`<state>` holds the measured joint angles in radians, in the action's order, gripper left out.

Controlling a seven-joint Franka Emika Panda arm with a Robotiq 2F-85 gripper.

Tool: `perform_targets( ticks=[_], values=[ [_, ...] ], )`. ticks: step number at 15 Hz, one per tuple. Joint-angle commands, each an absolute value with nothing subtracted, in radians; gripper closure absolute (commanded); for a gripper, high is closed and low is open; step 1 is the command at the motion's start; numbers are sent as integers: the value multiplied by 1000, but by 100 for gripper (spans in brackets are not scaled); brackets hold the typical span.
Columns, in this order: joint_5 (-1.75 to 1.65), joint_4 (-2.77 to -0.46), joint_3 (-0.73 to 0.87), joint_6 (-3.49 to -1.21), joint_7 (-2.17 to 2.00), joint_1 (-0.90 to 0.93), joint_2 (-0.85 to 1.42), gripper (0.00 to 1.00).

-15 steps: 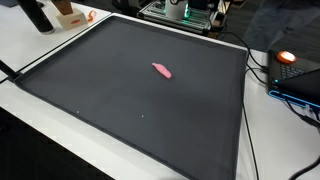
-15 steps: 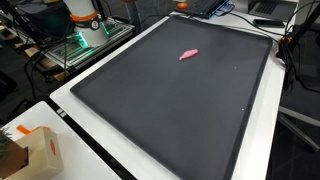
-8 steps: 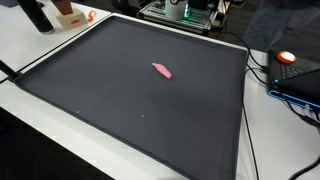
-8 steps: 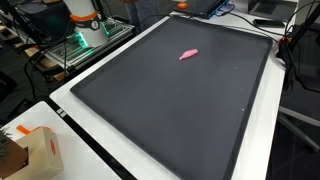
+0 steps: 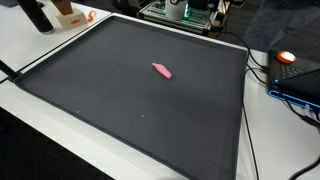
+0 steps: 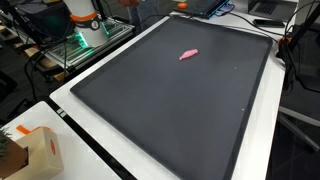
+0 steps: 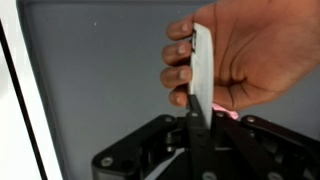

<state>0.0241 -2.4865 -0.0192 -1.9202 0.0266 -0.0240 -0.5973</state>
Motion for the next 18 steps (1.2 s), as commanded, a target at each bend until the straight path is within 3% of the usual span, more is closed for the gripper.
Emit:
perform_targets(
  ticks=[1, 3, 18],
  values=[
    [13, -2494, -8, -1936, 35, -12, -599, 100],
    [18, -2484, -10, -1919, 23, -13, -597, 96],
    [18, -2484, -10, -1921, 24, -13, -597, 96]
  ],
)
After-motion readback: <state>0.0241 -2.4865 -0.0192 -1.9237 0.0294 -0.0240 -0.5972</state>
